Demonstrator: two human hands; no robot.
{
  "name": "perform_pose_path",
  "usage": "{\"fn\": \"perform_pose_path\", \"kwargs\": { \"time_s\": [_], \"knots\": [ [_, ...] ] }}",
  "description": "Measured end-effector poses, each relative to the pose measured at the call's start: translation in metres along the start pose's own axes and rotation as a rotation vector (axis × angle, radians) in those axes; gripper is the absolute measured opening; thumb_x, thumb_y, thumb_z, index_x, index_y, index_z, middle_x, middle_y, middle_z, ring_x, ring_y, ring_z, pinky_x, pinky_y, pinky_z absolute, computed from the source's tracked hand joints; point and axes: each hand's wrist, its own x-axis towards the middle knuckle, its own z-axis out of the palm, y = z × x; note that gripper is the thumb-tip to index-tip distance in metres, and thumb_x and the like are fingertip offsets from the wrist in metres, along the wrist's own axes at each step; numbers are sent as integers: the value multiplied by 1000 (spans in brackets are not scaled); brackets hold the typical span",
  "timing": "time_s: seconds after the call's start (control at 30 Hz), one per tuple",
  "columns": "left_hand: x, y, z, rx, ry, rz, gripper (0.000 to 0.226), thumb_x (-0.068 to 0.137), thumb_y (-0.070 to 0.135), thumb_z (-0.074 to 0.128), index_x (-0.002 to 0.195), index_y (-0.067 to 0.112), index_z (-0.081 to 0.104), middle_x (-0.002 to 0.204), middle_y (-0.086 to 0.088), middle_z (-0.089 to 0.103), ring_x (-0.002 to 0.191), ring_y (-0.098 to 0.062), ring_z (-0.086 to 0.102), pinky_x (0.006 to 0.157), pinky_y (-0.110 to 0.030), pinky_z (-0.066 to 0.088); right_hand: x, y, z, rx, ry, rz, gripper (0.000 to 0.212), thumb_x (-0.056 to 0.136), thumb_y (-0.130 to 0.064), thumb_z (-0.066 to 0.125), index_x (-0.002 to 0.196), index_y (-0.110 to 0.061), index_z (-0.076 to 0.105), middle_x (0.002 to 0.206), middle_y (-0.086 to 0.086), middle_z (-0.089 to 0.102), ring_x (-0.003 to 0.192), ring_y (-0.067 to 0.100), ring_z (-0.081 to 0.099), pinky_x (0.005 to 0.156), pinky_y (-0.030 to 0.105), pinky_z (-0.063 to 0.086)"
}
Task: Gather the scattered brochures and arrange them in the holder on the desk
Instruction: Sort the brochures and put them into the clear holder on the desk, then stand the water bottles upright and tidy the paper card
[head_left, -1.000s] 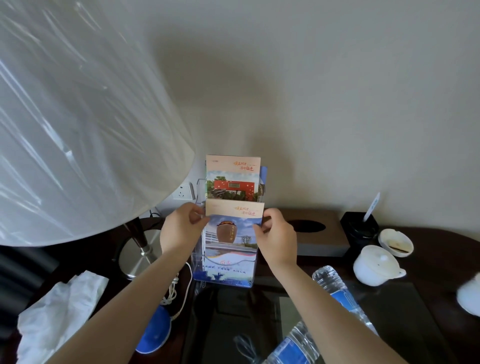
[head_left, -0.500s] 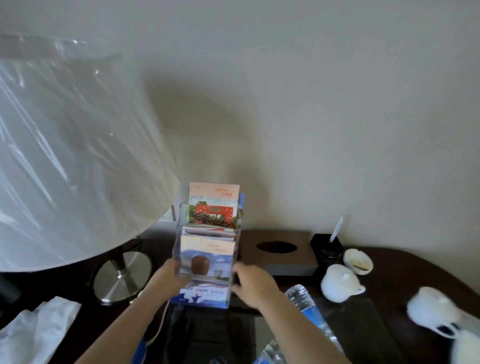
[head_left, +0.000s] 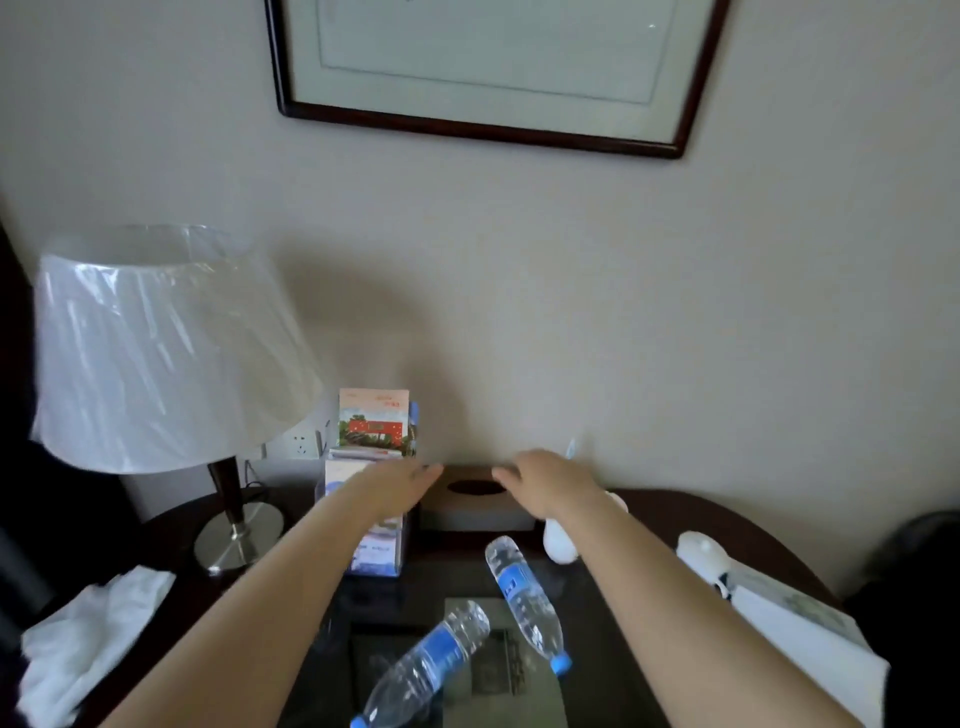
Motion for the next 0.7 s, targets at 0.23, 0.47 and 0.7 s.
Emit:
{"fn": "perform_pose_path", "kwargs": {
  "time_s": [0.23,0.47,0.7],
  "knots": [
    [-65,75,-7,147,102,85,59,96,61,20,144,30,36,144,-10,47,124,-30,51,106,-41,37,-63,11,-43,58,130,-48,60,98,-56,23,131,-15,53,130,10,57,117,29,54,92,41,44],
    [-78,96,-6,226,99,80,58,98,57,18,146,29,34,149,-8,42,133,-30,43,109,-42,34,-81,23,-48,69,145,-10,63,99,-56,22,132,-13,52,131,11,56,119,30,53,96,43,45],
    [-39,45,59,235,42,33,57,96,58,25,133,22,49,135,-8,55,122,-27,52,103,-43,43,-69,42,-1,111,132,33,50,98,-53,26,94,-13,55,105,10,62,99,31,60,76,37,43]
  ]
}}
